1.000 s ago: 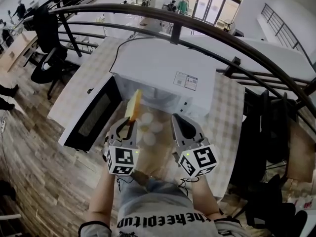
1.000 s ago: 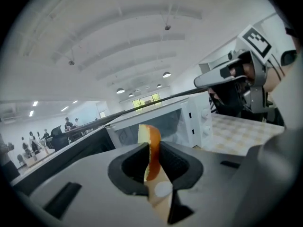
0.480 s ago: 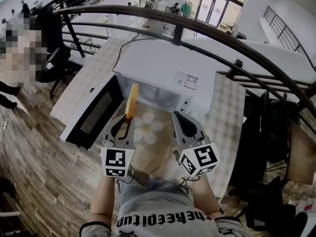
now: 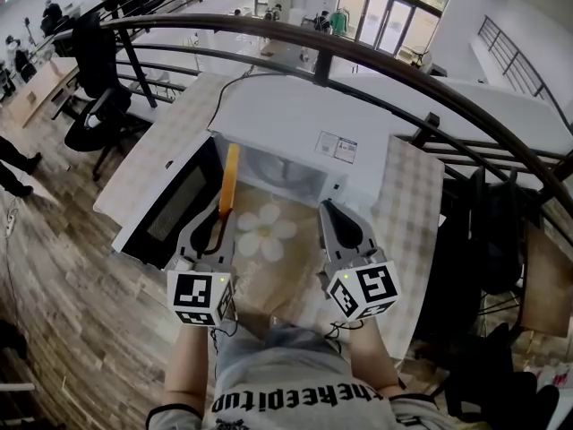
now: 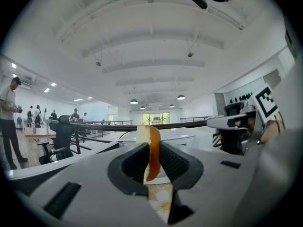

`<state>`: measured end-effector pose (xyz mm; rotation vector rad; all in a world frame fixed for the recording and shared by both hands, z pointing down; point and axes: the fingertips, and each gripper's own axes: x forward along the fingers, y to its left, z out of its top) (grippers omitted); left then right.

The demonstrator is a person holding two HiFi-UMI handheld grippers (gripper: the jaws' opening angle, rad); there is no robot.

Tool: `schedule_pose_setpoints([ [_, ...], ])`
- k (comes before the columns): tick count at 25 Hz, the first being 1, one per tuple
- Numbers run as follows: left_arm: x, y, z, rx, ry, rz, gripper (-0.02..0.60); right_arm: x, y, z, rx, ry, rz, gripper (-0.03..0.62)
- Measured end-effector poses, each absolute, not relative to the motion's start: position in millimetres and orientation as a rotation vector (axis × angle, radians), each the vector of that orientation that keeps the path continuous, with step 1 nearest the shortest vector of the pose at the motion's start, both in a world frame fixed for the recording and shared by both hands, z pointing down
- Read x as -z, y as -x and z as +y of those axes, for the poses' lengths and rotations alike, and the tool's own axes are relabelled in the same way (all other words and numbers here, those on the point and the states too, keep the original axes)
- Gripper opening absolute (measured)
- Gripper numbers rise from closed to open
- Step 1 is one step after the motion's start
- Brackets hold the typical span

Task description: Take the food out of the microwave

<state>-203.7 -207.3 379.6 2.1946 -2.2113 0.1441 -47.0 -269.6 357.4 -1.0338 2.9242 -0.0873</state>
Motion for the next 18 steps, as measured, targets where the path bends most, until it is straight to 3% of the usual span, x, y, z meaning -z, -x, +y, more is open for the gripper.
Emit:
schedule_pose_setpoints([
  [18,-336.2,206.7,-191.5,0.085,-2.185,-2.244,0.071,-345.1,40.4,-262.6,0.018,1.041,2.928,0.005],
])
